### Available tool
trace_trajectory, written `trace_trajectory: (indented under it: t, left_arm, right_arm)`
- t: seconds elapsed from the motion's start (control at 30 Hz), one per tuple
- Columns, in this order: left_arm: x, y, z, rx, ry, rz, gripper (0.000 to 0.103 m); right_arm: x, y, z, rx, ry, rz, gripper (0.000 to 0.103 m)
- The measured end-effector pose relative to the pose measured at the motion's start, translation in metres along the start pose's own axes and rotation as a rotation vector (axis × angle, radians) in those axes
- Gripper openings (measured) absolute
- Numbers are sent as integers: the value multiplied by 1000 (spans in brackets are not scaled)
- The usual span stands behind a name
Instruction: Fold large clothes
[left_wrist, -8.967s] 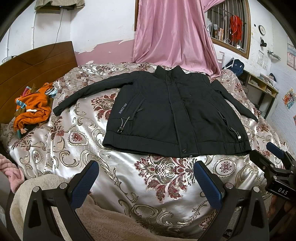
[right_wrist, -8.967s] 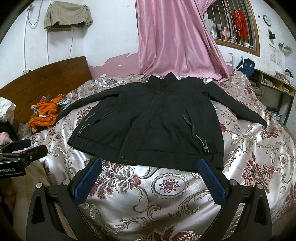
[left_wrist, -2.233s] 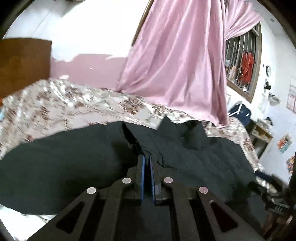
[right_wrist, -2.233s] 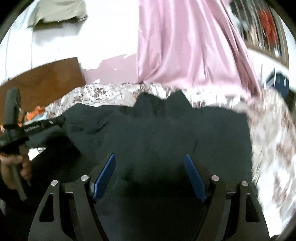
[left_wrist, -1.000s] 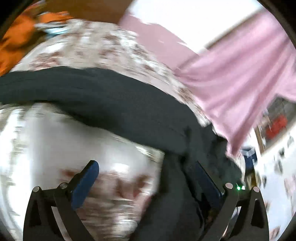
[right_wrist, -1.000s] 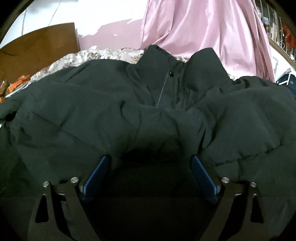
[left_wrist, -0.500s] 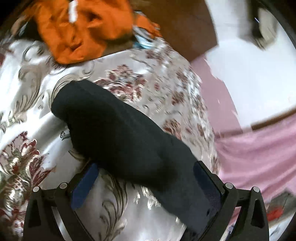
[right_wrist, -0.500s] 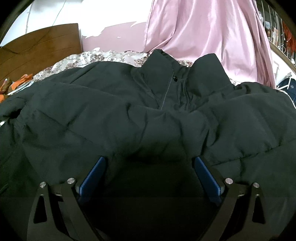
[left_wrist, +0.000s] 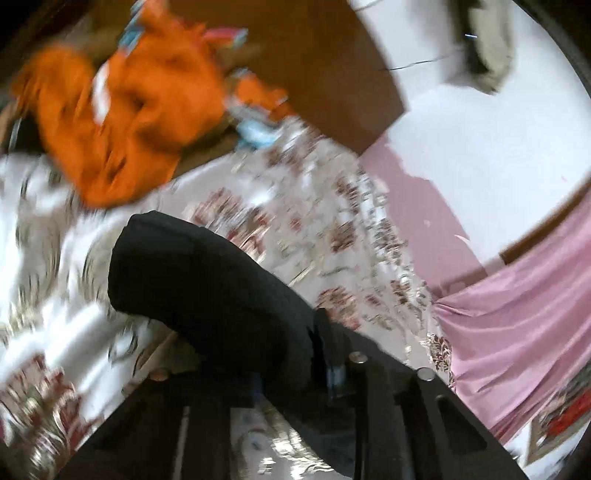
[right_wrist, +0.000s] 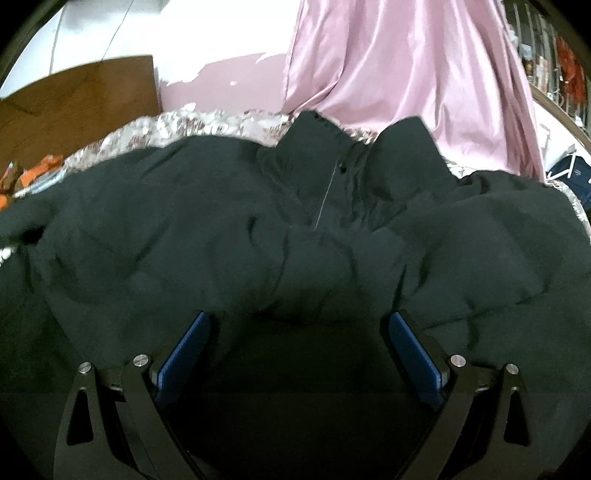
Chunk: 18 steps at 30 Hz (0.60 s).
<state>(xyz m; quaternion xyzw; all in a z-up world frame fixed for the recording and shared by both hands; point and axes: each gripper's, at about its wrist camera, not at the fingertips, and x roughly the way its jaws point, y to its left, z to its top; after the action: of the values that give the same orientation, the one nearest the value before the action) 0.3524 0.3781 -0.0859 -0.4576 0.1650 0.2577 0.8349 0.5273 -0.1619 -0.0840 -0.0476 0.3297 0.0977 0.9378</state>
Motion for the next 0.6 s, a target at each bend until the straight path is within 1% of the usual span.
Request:
trace_trajectory:
  t: [0.1, 0.17, 0.2, 0.27, 0.3, 0.37, 0.43, 0.47, 0.5, 0.57, 0.6]
  left_arm:
    - [-23, -37, 6, 129, -68, -56, 15]
    - [-42, -68, 5, 227, -107, -117, 14]
    - [-54, -89, 3, 293, -128, -162, 14]
    - [-69, -120, -4, 380, -145, -233, 14]
    - [-80, -142, -11, 436, -143, -291, 14]
    - [-95, -170, -26, 513, -132, -368, 14]
    - [-108, -203, -48, 605, -98, -458, 14]
    - [-112, -219, -61, 649, -68, -513, 14]
    - [-113, -233, -75, 678, -15, -576, 14]
    - [-108, -255, -100, 696, 98, -662, 14]
    - [-105, -265, -114, 703, 146, -700, 14]
  right_arm:
    - [-14, -8, 5, 45, -35, 18, 95]
    - [-22, -15, 6, 86, -54, 22, 96]
    - [-28, -19, 6, 118, -58, 15, 95]
    - [-37, -27, 4, 175, -73, 17, 96]
    - [-44, -32, 1, 209, -86, 34, 96]
    - [-53, -40, -5, 259, -107, 61, 96]
    - [-64, -48, -12, 305, -137, 76, 96]
    - [-66, -51, -15, 320, -148, 79, 96]
    - [-71, -56, -19, 343, -165, 79, 96]
    - [-77, -65, -27, 382, -191, 79, 96]
    - [-78, -72, -33, 407, -197, 91, 98]
